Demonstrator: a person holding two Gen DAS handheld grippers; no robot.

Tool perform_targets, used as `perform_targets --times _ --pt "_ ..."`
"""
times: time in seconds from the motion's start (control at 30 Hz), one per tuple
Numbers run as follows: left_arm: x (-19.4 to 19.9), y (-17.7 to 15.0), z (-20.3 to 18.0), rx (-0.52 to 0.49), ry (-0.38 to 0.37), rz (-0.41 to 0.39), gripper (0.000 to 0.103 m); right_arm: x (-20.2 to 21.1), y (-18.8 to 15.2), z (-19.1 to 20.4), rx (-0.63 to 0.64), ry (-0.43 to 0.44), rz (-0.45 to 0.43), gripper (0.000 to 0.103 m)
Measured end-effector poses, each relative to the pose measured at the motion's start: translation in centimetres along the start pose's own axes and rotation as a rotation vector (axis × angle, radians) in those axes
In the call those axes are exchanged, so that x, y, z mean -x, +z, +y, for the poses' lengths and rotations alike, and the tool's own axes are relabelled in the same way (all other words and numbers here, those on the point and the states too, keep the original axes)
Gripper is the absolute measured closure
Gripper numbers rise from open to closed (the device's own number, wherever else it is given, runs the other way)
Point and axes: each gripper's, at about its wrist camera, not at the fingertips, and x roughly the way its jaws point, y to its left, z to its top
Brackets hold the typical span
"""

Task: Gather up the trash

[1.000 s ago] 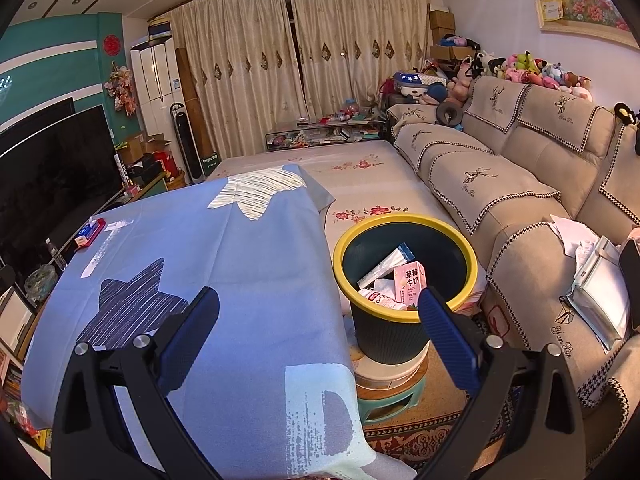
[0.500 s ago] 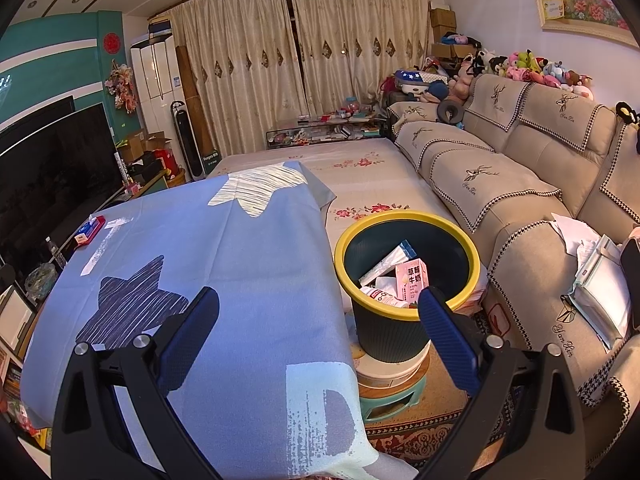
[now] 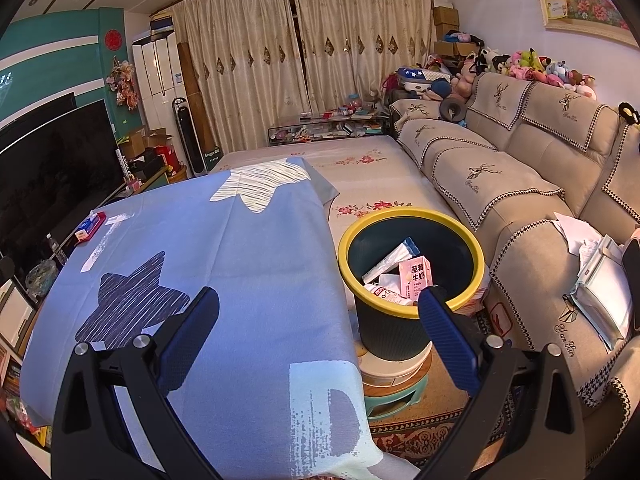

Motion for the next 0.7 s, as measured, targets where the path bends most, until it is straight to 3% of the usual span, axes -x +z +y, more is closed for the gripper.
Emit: perform_targets --times 0.43,0.57,0.7 --pt "-1.1 0.2 0.4 0.005 -0.001 -0.003 0.005 -0.7 0.0 0.2 0.009 0.004 0.017 0.008" --pt "-3.2 0.9 1.5 0.020 -0.014 0.054 0.005 -1.9 0.8 1.1 0.031 0.031 0.030 0.008" --pt "-8.6 1.8 3.7 0.026 0.034 0.150 0.005 -5.1 3.0 3.1 0.069 0.082 0.067 0.007"
